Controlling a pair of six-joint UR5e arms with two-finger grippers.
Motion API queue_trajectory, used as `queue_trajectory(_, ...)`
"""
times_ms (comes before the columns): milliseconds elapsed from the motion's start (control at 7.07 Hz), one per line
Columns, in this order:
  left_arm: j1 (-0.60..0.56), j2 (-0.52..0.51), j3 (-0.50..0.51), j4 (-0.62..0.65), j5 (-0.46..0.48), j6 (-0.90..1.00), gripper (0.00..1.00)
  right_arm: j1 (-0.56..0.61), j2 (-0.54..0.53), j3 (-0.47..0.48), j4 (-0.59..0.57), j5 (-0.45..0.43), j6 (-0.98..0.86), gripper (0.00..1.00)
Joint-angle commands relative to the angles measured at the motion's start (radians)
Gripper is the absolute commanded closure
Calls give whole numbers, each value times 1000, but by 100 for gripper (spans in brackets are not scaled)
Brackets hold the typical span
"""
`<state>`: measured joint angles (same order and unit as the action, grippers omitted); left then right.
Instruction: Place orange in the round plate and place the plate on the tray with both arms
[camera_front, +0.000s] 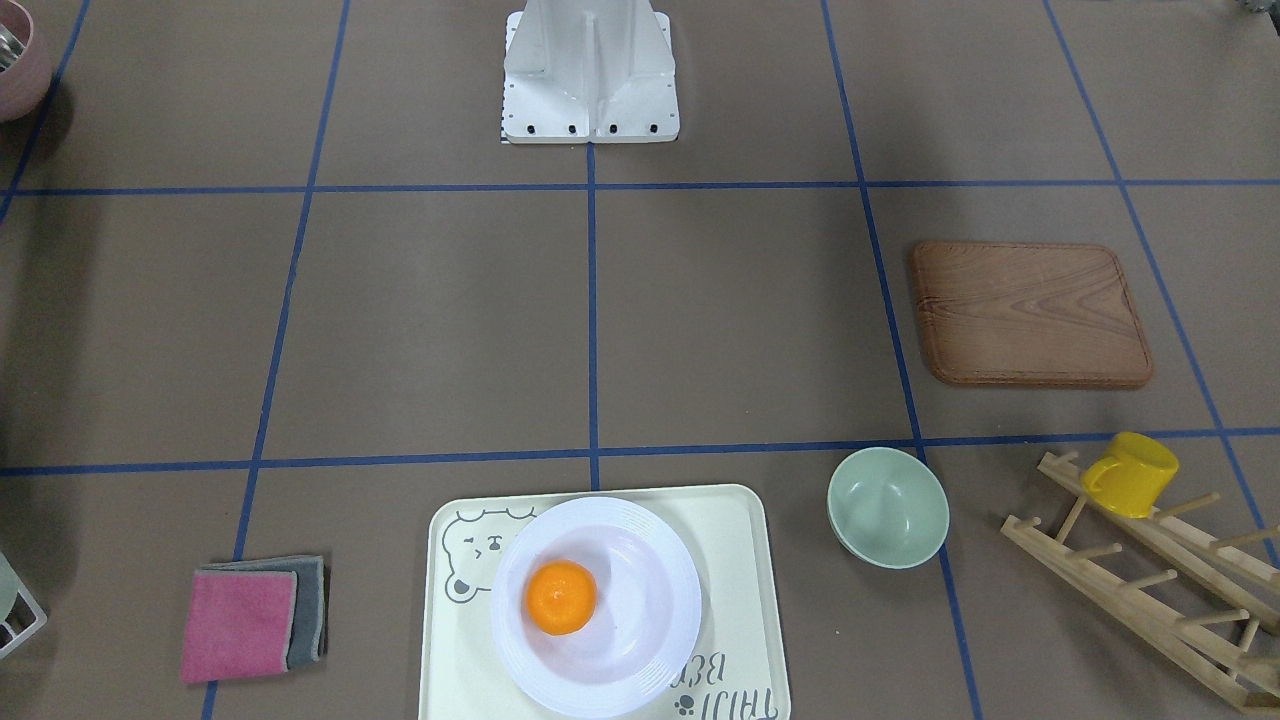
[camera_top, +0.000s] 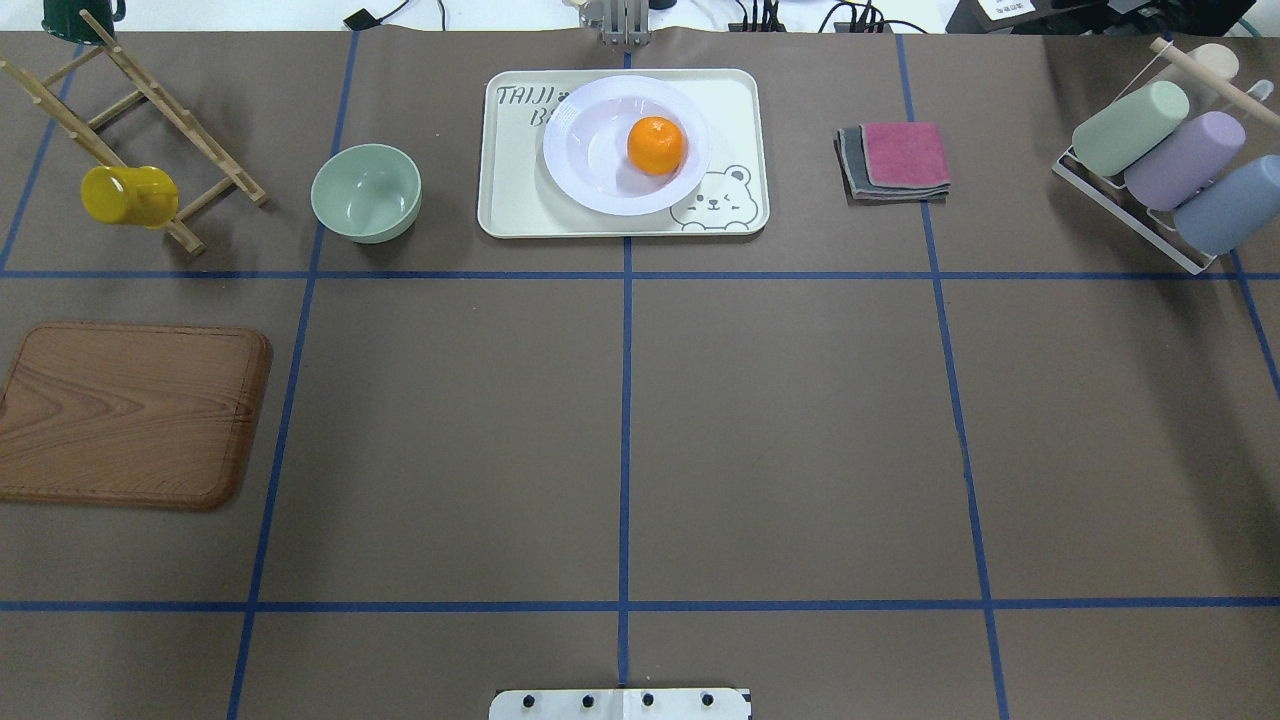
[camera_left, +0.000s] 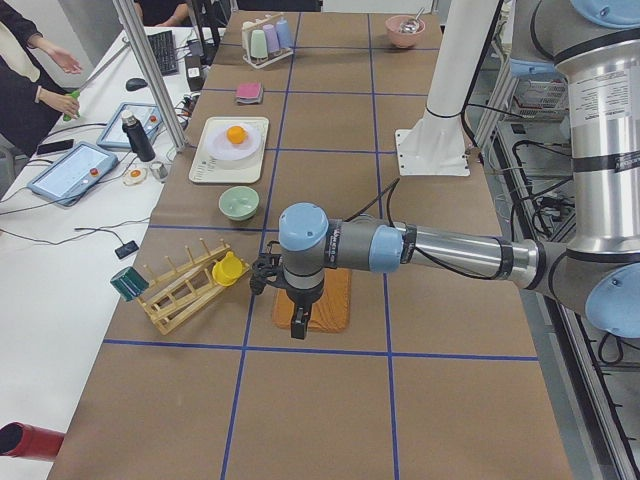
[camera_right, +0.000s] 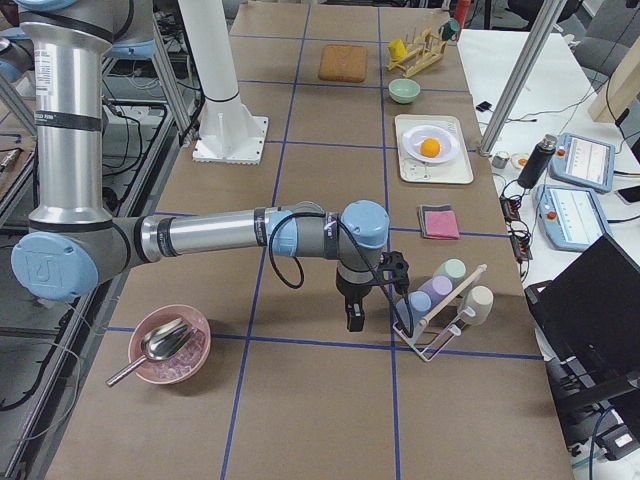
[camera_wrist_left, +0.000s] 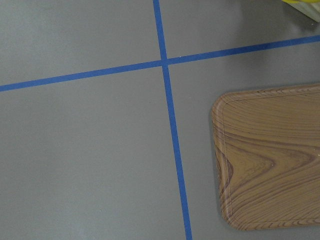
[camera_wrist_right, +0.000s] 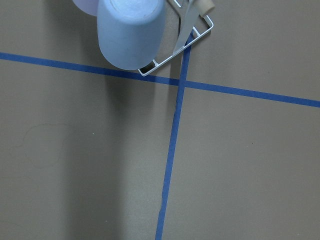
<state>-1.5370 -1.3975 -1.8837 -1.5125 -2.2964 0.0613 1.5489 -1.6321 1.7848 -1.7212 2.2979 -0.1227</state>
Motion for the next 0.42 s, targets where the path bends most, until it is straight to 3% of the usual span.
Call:
queue_trajectory(0,0,0,0,0,0,0,1,0,0,1,0,2,0,0)
queue_trajectory(283,0,2,2,0,0,0,1,0,0,-2,0,12,3,0)
